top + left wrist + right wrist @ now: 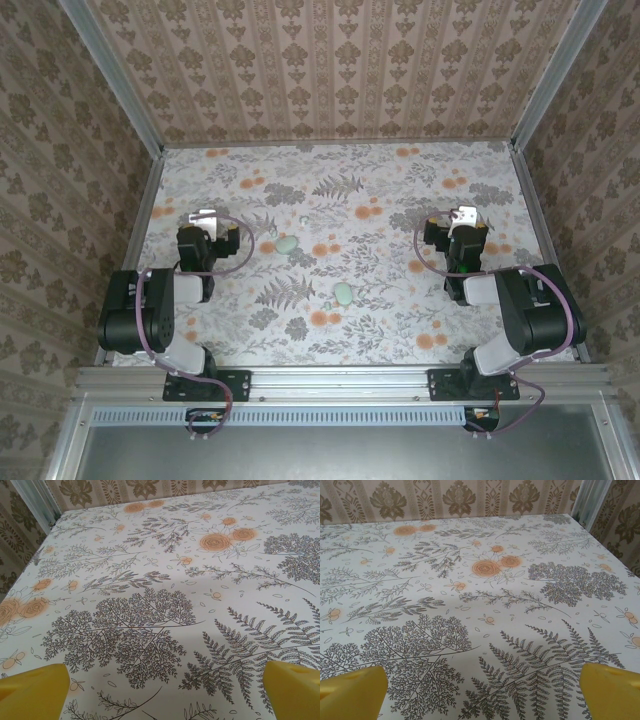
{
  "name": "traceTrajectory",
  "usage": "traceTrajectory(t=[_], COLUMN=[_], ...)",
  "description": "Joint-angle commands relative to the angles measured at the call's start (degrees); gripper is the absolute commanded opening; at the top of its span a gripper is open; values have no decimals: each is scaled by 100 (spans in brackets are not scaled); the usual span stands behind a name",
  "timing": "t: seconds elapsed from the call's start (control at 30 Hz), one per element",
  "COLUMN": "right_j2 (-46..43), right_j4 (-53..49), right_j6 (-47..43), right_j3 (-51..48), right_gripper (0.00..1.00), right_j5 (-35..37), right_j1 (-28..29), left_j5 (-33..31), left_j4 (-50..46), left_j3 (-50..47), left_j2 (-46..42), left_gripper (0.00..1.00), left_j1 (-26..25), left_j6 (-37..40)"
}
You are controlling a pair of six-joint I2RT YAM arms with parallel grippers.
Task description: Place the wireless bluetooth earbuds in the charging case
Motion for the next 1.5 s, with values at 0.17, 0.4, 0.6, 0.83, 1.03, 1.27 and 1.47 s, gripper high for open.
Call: traceTrajectory(t=[0.17, 0.4, 0.6, 0.83, 1.03, 1.27, 1.47], right_j2=[7, 16, 15, 5, 1, -628, -1343], right_j4=[1, -11, -6, -2, 24, -1238, -3768], right_j6=[68, 69, 64, 64, 68, -218, 217], right_j3=[91, 87, 100, 91, 74, 529, 1637], right_gripper=[100, 100, 100, 100, 100, 100, 100], right_j5=[-100, -102, -101, -100, -106, -234, -150], right_j1=[-21, -21, -21, -21, -21, 174, 484], left_j5=[94, 89, 133, 199, 204, -230, -373], left_j4=[-24, -21, -31, -30, -11, -1386, -3110], left_j3=[112, 110, 116, 115, 104, 443, 845], left_j2=[-17, -21, -13, -15, -29, -933, -1945], left_gripper=[100, 100, 100, 100, 100, 100, 100], left_j1=[41, 36, 56, 104, 106, 107, 110], left_j6=[-65, -66, -86, -100, -109, -313, -815])
